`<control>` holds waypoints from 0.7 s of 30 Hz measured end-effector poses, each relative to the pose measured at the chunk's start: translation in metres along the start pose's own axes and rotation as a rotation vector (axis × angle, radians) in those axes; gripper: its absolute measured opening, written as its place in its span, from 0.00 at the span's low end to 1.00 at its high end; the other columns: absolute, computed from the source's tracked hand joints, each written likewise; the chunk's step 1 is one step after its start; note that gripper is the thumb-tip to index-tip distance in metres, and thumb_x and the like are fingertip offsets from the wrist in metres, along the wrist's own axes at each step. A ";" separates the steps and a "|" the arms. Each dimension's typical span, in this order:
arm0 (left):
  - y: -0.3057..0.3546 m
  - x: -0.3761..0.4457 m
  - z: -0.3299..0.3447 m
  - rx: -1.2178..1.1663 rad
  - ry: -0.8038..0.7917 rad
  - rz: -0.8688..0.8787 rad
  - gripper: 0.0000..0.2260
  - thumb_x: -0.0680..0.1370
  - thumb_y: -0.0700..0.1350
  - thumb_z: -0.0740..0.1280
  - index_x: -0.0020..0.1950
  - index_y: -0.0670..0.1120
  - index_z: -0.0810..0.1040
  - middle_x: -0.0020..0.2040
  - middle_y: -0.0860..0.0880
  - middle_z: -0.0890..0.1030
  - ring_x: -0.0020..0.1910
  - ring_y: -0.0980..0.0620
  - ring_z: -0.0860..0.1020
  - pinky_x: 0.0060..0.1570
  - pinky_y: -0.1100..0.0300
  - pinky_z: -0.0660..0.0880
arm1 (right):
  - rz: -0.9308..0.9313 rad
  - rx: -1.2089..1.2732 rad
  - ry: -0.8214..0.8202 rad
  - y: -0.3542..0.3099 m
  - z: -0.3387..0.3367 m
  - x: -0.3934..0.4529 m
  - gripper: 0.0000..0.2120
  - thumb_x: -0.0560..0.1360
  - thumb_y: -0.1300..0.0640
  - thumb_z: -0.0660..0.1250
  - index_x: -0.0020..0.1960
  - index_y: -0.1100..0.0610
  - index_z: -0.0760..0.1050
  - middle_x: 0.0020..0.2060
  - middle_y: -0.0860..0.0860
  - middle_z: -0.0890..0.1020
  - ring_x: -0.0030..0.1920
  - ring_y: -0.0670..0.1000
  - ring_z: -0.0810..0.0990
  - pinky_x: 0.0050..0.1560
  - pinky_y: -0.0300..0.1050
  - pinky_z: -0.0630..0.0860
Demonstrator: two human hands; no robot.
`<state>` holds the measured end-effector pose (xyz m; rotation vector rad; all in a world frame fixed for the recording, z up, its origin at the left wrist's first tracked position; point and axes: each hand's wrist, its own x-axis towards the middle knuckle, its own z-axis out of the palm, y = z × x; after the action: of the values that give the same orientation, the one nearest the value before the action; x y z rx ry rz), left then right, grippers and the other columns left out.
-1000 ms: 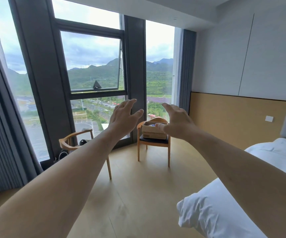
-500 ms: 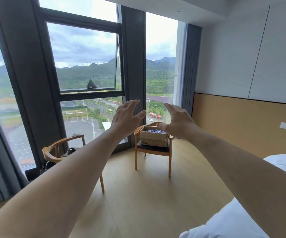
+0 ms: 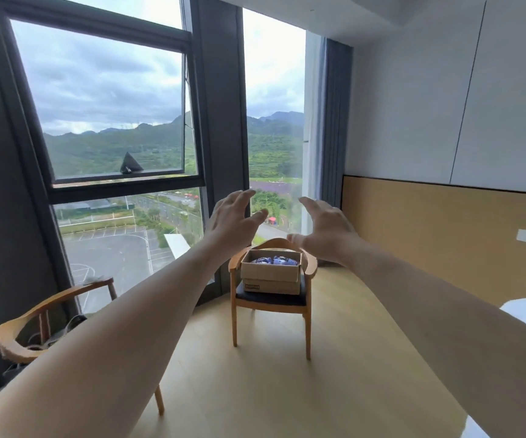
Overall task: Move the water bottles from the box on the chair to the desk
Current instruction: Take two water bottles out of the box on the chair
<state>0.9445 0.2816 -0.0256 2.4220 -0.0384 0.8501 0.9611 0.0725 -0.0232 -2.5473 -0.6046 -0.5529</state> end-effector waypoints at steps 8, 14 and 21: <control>-0.067 0.153 0.051 -0.017 -0.010 0.058 0.26 0.78 0.62 0.62 0.76 0.58 0.66 0.77 0.54 0.67 0.76 0.48 0.61 0.70 0.45 0.61 | 0.050 -0.032 0.020 0.029 0.056 0.151 0.41 0.73 0.41 0.70 0.79 0.47 0.54 0.76 0.54 0.64 0.74 0.60 0.62 0.70 0.59 0.67; -0.118 0.224 0.104 -0.020 -0.058 0.022 0.25 0.80 0.61 0.62 0.76 0.58 0.65 0.77 0.53 0.66 0.76 0.48 0.60 0.71 0.45 0.60 | 0.088 -0.061 -0.034 0.060 0.106 0.238 0.41 0.73 0.40 0.70 0.79 0.47 0.53 0.76 0.54 0.64 0.74 0.60 0.62 0.69 0.59 0.67; -0.173 0.320 0.171 0.005 -0.034 0.020 0.26 0.80 0.60 0.62 0.77 0.57 0.65 0.78 0.53 0.65 0.76 0.48 0.60 0.71 0.45 0.60 | 0.065 -0.041 -0.034 0.109 0.167 0.350 0.41 0.73 0.41 0.70 0.79 0.46 0.53 0.77 0.54 0.63 0.75 0.59 0.62 0.70 0.58 0.67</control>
<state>1.3323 0.3872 -0.0350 2.4445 -0.0737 0.8196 1.3486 0.1816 -0.0297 -2.6096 -0.5251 -0.5058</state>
